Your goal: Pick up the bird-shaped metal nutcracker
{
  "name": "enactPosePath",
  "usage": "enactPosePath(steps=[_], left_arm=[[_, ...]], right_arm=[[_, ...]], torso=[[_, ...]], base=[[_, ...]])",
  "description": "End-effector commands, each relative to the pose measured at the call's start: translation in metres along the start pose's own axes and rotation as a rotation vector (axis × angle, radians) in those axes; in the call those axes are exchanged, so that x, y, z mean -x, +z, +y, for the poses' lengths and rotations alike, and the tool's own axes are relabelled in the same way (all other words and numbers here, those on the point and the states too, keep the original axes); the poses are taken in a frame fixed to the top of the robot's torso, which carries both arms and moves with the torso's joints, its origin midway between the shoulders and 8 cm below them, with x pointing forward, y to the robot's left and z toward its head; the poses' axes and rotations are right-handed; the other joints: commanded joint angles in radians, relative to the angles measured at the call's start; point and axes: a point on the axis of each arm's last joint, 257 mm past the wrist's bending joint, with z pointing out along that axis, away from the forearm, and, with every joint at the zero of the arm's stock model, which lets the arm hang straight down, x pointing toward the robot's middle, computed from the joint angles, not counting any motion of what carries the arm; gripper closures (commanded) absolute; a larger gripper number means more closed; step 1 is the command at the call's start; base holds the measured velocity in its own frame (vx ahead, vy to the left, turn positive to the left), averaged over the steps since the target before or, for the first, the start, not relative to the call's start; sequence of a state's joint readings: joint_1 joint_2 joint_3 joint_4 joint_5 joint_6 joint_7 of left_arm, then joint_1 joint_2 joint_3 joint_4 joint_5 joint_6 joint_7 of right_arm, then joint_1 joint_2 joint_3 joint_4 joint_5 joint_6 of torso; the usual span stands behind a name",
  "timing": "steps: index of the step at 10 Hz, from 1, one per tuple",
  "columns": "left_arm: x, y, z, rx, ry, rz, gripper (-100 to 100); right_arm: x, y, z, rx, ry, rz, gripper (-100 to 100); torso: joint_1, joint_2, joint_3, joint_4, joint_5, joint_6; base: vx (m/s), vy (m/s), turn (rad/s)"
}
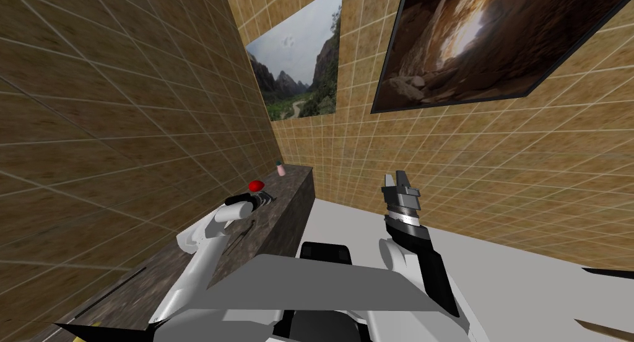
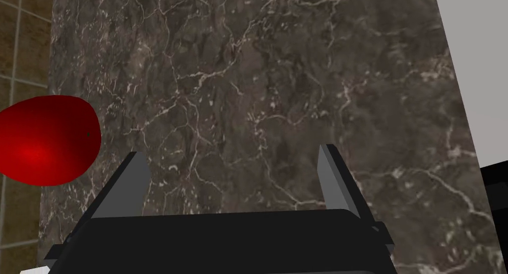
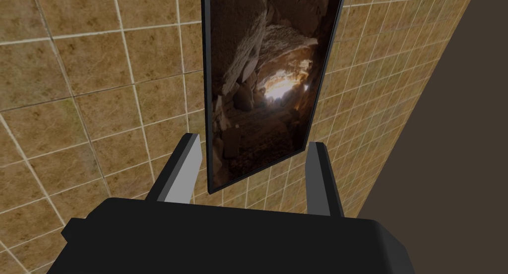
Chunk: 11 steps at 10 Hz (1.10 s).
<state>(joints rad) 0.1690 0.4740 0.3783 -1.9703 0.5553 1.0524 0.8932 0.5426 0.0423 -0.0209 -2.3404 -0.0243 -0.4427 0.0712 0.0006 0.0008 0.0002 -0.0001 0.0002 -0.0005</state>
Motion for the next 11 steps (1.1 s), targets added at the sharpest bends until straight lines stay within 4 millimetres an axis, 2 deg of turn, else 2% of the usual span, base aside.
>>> enactPosePath(steps=[1,9,10,11], left_arm=[[0.012,-0.002,0.004,0.043,-0.043,-0.038,-100],[0.068,-0.018,0.029,0.215,-0.165,-0.227,-100],[0.07,-0.018,0.031,0.222,-0.164,-0.237,-100],[0.081,-0.024,0.036,0.253,-0.189,-0.275,-100]], right_arm=[[0.0,0.0,0.0,0.0,0.0,0.0,0],[0.0,0.0,0.0,0.0,0.0,0.0,0],[0.0,0.0,0.0,0.0,0.0,0.0,0],[0.0,0.0,0.0,0.0,0.0,0.0,0]], torso=[[0.0,0.0,0.0,0.0,0.0,0.0],[0.0,0.001,0.001,0.0,0.0,0.0],[0.001,0.001,0.001,0.0,0.0,0.0],[0.0,0.001,0.001,0.0,0.0,0.0]], base=[[-0.003,0.02,-0.005],[-0.013,0.021,0.002],[-0.017,0.02,0.004],[-0.028,0.029,0.008]])
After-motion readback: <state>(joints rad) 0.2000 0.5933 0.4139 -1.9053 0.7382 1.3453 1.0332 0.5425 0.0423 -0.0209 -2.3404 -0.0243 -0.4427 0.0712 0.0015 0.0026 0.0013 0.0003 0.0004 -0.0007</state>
